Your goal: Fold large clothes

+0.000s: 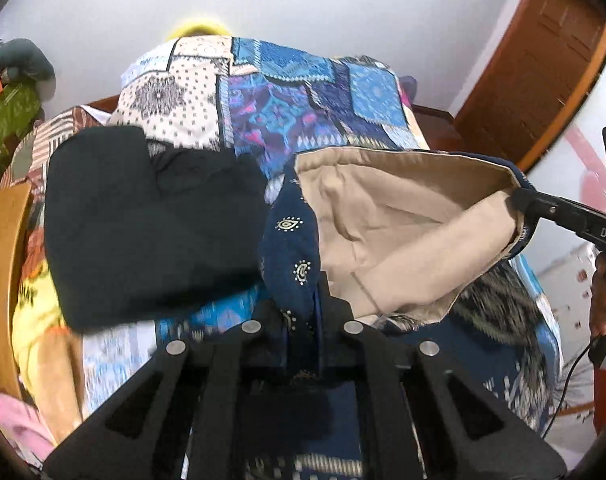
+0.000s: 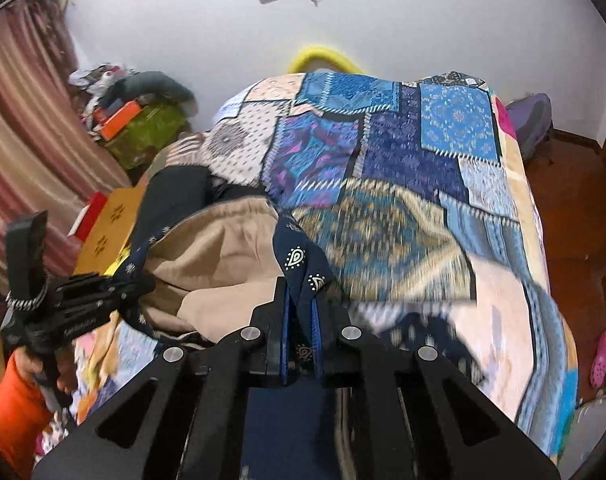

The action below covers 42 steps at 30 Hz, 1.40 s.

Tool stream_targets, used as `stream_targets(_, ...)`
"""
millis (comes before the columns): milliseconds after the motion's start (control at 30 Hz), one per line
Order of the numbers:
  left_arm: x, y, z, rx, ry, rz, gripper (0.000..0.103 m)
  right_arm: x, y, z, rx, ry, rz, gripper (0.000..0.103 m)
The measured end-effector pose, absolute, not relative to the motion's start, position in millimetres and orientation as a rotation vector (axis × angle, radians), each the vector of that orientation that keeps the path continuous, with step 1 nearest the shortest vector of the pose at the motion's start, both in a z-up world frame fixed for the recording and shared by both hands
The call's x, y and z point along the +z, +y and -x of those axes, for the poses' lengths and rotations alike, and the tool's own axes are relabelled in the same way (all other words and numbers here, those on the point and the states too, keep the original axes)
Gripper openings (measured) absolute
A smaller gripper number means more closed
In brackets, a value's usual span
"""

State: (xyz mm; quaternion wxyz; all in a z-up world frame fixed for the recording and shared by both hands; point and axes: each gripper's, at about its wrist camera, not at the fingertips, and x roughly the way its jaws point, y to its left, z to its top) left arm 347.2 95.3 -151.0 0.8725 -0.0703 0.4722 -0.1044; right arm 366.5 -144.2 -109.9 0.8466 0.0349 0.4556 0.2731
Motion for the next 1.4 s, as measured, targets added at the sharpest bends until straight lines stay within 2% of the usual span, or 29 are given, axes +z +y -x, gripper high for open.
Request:
stream_targets(200, -173.7, 89.2, -295.6, -0.220, 1.020, 0.105, 0.009, -131.8, -169.2, -313.7, 0.570, 0.987, -0.026, 0.008)
stream_targets(433, -238.1, 90.6, -269.3, -0.182, 1.125, 0.164, 0.009, -187.1, -193.2, -304.0, 0.475, 1.076, -0.019, 0.008)
stream_targets(567, -268.4, 89.5, -269.6, -0.153, 1.168, 0.139, 0.015, -194.7, -196.7, -295.2, 0.451, 1.050, 0.024, 0.010)
stream_targets(600, -269.8, 89.6, -270.7, -0.146, 1.167, 0.143, 0.016, -192.9, -196.8, -293.6, 0.453, 1.041, 0.026, 0.014)
stream_targets(733, -267.3, 90.8, -276.1, -0.127, 1.150, 0.158, 0.017, -185.6, -192.3, -288.1, 0.445, 1.029, 0.083, 0.020)
stream_targets(867, -256.8, 84.1, -278.9, -0.121, 1.137, 0.087, 0.031, -173.2, -183.0, -282.9, 0.468, 1.019, 0.150, 0.026)
stream_targets(1000, -236.6, 80.8, -281.0, -0.135, 1.081, 0.057, 0.041, -160.8, -173.6, -280.8, 0.487, 0.972, 0.172, 0.044)
stream_targets(1200, -207.2, 78.9, -302.2, -0.159, 1.013, 0.064, 0.042, -153.6, -152.5, -296.5, 0.515, 0.944, 0.178, 0.045)
stream_targets(1400, -204.8, 78.9, -327.9, -0.176, 1.003, 0.096, 0.042, -158.3, -137.6, -316.2, 0.544, 0.964, 0.163, 0.045)
